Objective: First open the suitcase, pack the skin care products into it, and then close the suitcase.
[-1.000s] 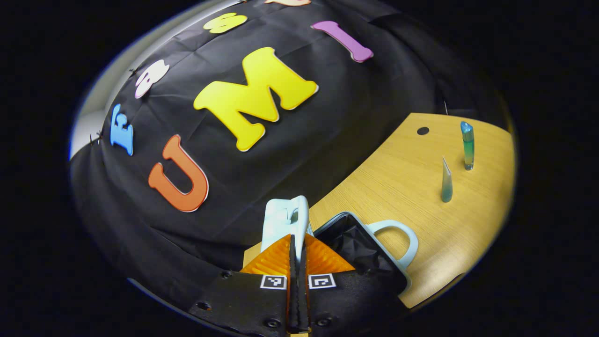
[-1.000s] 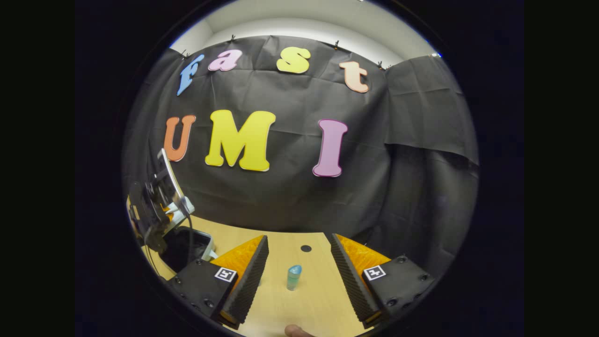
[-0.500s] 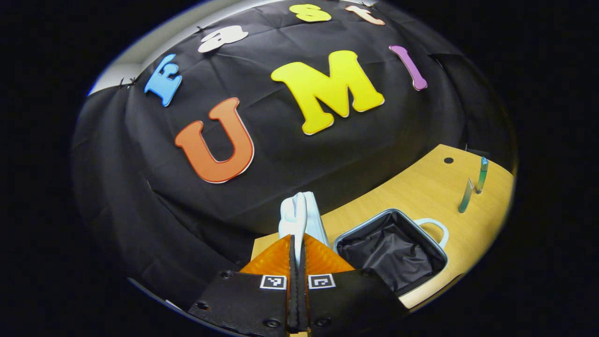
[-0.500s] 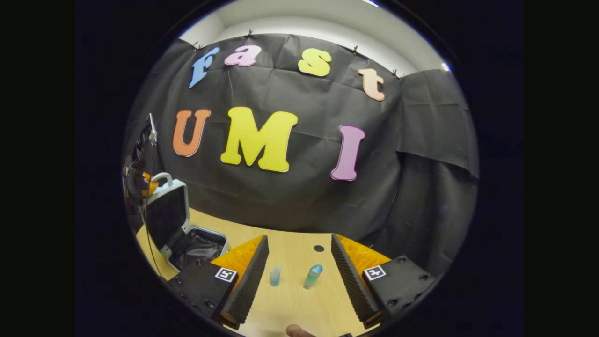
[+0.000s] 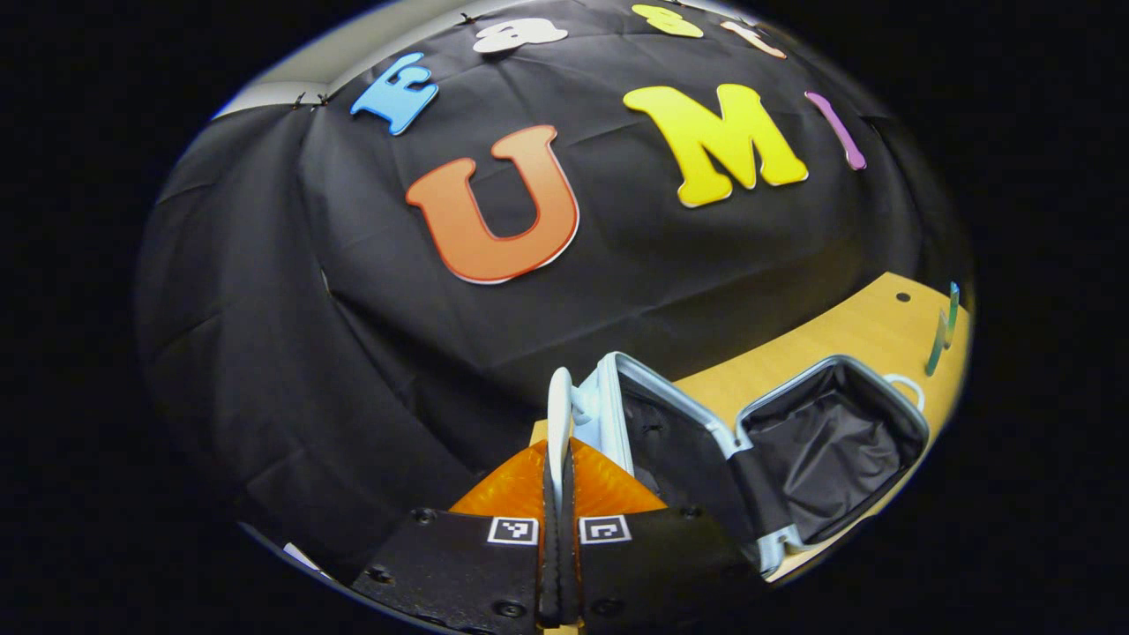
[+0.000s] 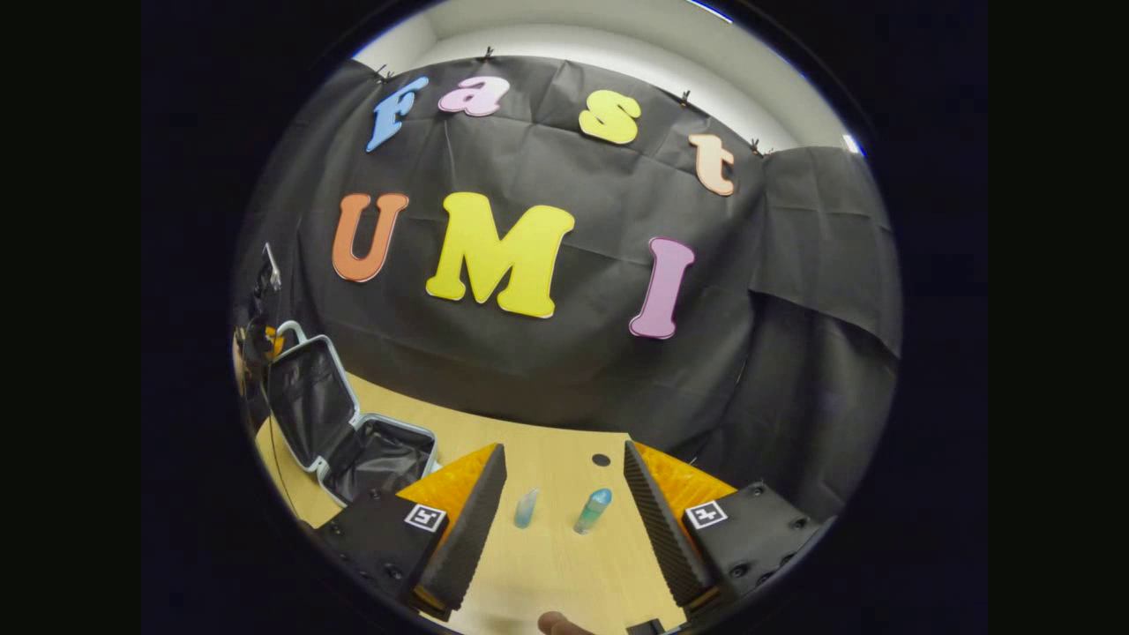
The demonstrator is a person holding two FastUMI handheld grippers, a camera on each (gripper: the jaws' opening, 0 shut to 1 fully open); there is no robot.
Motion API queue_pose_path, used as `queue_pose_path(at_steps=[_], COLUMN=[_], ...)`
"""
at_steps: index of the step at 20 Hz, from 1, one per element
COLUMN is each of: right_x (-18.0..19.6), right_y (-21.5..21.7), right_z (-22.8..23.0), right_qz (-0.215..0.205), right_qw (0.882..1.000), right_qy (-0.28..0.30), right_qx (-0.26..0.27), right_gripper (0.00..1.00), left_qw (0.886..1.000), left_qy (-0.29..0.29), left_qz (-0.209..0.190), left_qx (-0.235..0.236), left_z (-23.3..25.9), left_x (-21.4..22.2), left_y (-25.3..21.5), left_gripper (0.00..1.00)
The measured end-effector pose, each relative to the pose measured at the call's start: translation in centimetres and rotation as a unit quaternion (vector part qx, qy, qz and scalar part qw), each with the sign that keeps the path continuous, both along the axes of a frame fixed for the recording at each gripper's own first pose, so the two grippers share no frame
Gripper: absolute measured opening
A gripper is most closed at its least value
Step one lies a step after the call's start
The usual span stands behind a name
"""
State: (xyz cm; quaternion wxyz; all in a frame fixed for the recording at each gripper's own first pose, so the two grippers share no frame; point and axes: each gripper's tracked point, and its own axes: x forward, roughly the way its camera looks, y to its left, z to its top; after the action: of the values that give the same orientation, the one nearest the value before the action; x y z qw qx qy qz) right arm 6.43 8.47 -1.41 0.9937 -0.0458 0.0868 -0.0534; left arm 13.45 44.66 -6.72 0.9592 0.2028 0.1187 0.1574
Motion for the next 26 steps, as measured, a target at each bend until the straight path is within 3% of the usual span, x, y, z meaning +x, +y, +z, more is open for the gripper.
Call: queue_pose_path(at_steps=[5, 9, 11, 16, 20, 21, 23, 24, 26], right_x=[-0.9, -1.7, -1.7, -1.5, -1.6, -1.8, -1.9, -2.0, -1.8], right_y=[-1.0, -0.7, -0.9, -0.7, -0.6, -0.6, -0.8, -1.1, -1.4], right_z=[-0.5, -1.9, -1.8, -2.4, -2.3, -2.6, -2.8, -2.8, -2.7], right_qz=[-0.035, -0.04, -0.044, -0.047, -0.044, -0.043, -0.041, -0.043, -0.041], right_qw=[0.999, 0.998, 0.997, 0.997, 0.997, 0.997, 0.997, 0.997, 0.998], right_qy=[0.01, 0.034, 0.034, 0.05, 0.048, 0.05, 0.052, 0.051, 0.047], right_qx=[-0.01, -0.024, -0.043, -0.039, -0.038, -0.036, -0.029, -0.027, -0.016], right_gripper=[0.8, 0.79, 0.79, 0.8, 0.8, 0.8, 0.79, 0.8, 0.8], left_qw=[0.994, 0.968, 0.956, 0.934, 0.913, 0.906, 0.894, 0.887, 0.873], left_qy=[0.018, 0.032, 0.036, 0.043, 0.027, 0.024, 0.013, 0.006, -0.023], left_qz=[0.018, 0.018, 0.02, 0.029, 0.054, 0.062, 0.073, 0.075, 0.07], left_qx=[-0.107, -0.249, -0.291, -0.354, -0.404, -0.417, -0.441, -0.456, -0.481], left_z=[-7.0, -14.7, -16.8, -19.9, -21.3, -21.3, -21.5, -21.4, -19.4], left_x=[0.2, 0.5, 0.6, 0.8, 0.5, 0.2, -0.3, -0.5, -1.2], left_y=[5.5, 7.6, 7.8, 7.8, 8.4, 8.7, 9.2, 9.1, 8.7], left_gripper=[0.03, 0.04, 0.04, 0.08, 0.24, 0.21, 0.6, 0.51, 0.75])
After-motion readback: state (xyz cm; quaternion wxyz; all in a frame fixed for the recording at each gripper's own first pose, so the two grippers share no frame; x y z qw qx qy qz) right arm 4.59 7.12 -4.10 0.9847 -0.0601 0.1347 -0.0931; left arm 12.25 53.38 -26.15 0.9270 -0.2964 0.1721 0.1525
